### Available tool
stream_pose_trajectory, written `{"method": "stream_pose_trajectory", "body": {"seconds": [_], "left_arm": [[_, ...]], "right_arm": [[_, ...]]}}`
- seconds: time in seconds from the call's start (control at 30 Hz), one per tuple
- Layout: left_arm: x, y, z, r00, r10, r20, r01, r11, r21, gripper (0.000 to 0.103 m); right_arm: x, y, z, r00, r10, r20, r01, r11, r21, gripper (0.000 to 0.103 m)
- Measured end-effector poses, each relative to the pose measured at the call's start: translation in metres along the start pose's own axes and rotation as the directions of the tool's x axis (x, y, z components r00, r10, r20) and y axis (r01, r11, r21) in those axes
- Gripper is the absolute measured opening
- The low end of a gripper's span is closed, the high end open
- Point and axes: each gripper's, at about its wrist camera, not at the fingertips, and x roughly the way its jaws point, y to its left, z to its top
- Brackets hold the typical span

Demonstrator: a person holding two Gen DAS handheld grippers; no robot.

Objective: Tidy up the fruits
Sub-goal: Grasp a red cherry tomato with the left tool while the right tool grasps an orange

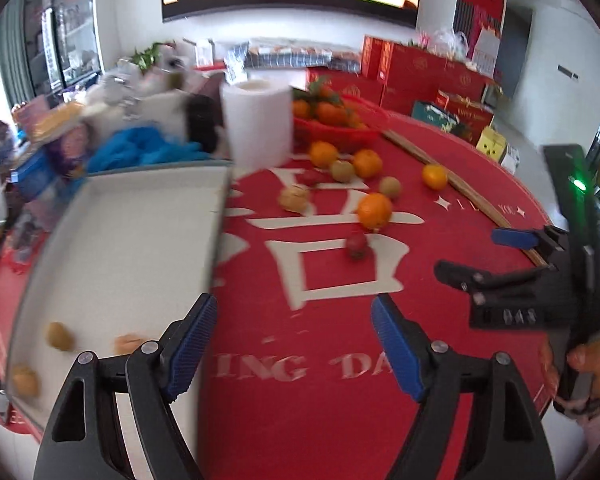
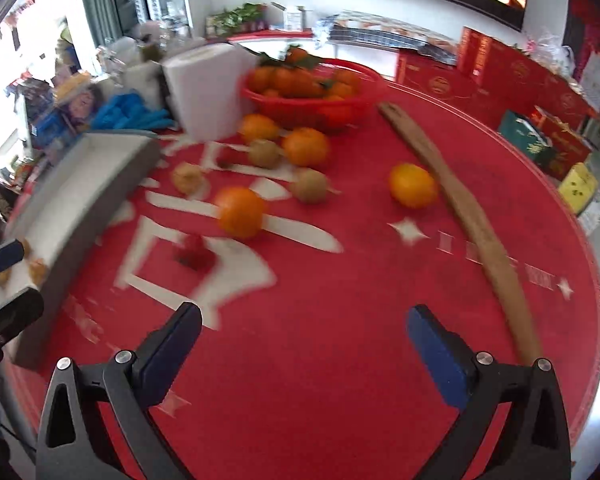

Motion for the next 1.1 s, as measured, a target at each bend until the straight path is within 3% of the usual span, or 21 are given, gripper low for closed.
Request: {"method": "stream_pose_trajectory", "body": {"seconds": [0.17, 0.27, 0.5, 0.7, 0.77, 0.83, 1.1], "left_arm": [[0.035, -0.028, 0.013, 0.999, 0.023, -0.031, -0.022, 1.000, 0.016, 0.082], [0.054, -0.038, 0.019, 0.998, 0.035, -0.048, -0.034, 0.999, 0.023, 0.080], [0.088, -0.048, 0.027, 0.993, 0.056, -0.104, -0.053, 0.998, 0.029, 0.056], [0.094, -0.053, 0.032, 0.994, 0.054, -0.095, -0.053, 0.998, 0.015, 0.048], [0.095, -0.055, 0.033, 0.994, 0.052, -0.093, -0.051, 0.999, 0.018, 0.041], [0.096, -0.058, 0.034, 0.994, 0.053, -0.092, -0.051, 0.998, 0.026, 0.024], [0.086, -0.045, 0.024, 0.995, 0.068, -0.072, -0.067, 0.998, 0.016, 0.023]], "right_arm": [[0.006, -0.020, -0.022, 0.999, -0.031, -0.022, 0.031, 0.999, -0.024, 0.103], [0.008, -0.032, -0.033, 1.000, 0.000, -0.016, 0.000, 1.000, 0.000, 0.103], [0.005, -0.032, -0.037, 1.000, -0.003, 0.017, 0.004, 1.000, -0.009, 0.103], [0.006, -0.031, -0.038, 1.000, -0.003, 0.021, 0.003, 1.000, -0.009, 0.103], [0.006, -0.032, -0.038, 1.000, -0.003, 0.022, 0.003, 1.000, -0.009, 0.103], [0.006, -0.032, -0.038, 1.000, -0.003, 0.022, 0.003, 1.000, -0.009, 0.103], [0.006, -0.031, -0.037, 1.000, -0.004, 0.020, 0.004, 1.000, -0.009, 0.103]]}}
